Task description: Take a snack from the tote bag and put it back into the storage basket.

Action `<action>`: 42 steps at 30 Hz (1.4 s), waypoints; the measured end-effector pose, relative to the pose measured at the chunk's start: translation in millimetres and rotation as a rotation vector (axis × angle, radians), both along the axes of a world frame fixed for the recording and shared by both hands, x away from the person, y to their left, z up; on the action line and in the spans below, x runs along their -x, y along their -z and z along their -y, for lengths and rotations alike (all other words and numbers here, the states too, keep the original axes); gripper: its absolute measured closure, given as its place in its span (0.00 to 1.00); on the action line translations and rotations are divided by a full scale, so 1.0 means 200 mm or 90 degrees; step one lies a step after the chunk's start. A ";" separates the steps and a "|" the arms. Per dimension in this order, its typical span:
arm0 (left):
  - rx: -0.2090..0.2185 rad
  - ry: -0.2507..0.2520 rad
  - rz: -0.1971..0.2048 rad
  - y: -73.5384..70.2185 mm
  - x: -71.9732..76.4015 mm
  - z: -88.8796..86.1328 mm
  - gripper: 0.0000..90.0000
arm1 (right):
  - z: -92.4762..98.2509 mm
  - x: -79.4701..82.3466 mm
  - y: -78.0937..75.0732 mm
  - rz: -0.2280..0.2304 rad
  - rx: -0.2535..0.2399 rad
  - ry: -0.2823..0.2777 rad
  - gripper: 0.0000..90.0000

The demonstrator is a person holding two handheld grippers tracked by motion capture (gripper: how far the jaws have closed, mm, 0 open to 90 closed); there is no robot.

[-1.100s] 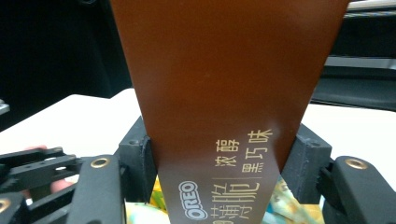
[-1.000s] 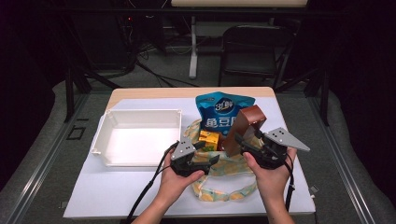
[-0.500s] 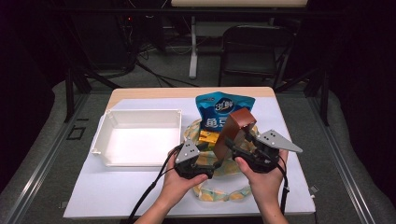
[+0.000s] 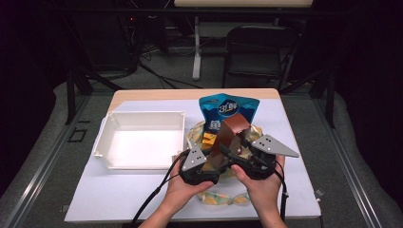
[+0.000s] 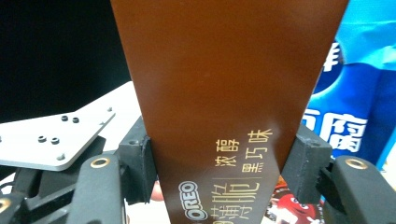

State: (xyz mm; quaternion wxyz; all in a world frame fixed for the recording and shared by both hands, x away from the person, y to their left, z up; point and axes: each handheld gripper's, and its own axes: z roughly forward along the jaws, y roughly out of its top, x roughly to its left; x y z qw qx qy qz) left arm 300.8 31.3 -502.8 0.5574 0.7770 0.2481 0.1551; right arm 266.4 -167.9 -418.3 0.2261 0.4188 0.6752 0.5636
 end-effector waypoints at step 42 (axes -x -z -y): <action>-0.013 -0.017 0.001 -0.03 0.04 -0.03 0.49 | -0.08 0.02 0.02 0.000 -0.014 -0.043 0.33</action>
